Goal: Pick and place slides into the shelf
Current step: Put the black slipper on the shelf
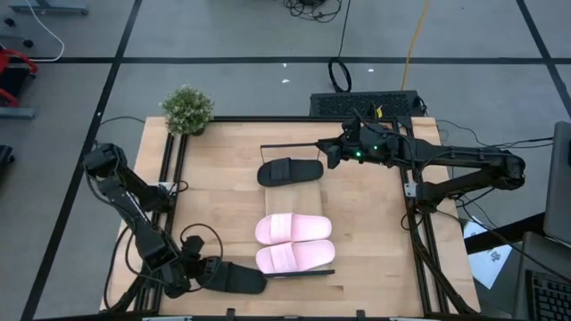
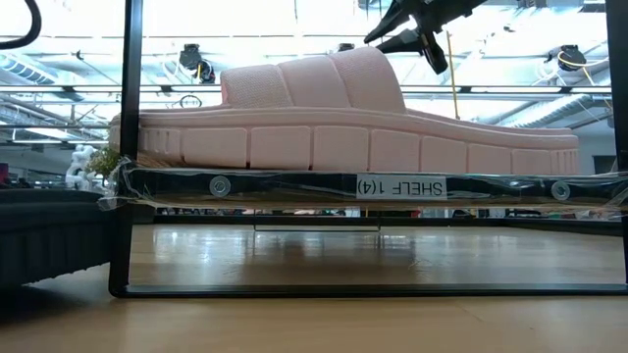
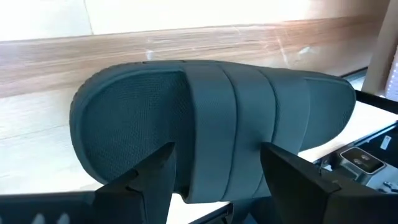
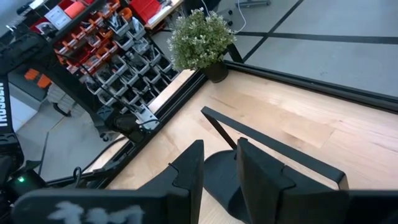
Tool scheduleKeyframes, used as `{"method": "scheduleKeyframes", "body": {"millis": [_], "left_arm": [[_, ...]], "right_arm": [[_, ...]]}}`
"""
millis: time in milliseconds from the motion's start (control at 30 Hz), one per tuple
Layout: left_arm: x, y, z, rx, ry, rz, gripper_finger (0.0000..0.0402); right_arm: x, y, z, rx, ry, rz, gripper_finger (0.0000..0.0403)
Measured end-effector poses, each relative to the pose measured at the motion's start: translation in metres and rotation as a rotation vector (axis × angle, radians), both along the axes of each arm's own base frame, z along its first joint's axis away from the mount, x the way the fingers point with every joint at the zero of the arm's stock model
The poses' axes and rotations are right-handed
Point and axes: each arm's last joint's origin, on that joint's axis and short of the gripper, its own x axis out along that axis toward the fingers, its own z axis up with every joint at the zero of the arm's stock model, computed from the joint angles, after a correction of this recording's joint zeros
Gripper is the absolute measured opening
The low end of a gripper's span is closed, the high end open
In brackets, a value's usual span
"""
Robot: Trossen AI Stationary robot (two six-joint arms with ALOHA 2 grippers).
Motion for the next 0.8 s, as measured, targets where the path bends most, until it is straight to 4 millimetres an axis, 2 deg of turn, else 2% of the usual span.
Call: {"method": "scheduleKeyframes", "body": {"millis": [800], "left_arm": [[0.002,-0.0011,0.0013,0.013,-0.052,-0.004,0.023]], "right_arm": [[0.0,0.0,0.0,-0.003,0.001,0.002,0.0086]]}}
